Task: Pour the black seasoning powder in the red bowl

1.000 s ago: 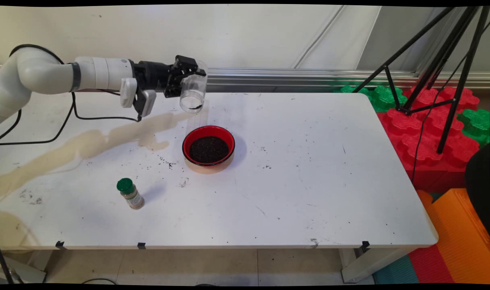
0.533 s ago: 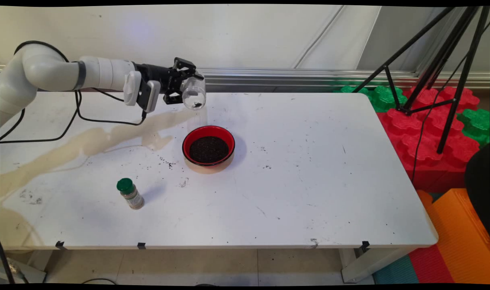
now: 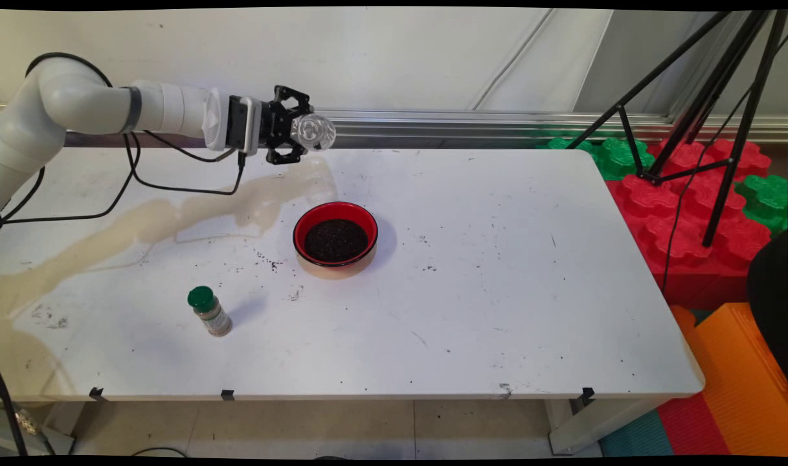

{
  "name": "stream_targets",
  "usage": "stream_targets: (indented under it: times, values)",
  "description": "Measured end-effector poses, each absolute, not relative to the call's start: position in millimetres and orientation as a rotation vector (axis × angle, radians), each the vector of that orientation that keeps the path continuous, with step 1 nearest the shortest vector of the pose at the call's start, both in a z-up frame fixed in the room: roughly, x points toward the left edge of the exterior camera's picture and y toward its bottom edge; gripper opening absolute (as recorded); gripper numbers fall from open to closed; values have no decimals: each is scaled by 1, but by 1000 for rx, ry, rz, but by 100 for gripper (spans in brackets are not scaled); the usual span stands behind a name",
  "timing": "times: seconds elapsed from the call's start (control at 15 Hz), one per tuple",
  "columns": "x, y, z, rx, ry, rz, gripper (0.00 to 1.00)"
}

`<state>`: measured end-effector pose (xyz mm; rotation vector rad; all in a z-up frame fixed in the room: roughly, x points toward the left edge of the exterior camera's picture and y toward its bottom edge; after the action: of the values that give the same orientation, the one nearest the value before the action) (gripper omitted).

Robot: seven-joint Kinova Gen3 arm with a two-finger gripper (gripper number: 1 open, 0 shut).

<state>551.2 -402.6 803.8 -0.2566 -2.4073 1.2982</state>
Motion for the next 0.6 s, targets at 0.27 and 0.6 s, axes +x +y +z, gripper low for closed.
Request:
stream_targets:
  times: [0.27, 0.6]
  values:
    - [553, -408, 809, -75, -2383, 1224, 0]
    - [557, -413, 813, 126, -2347, 1130, 0]
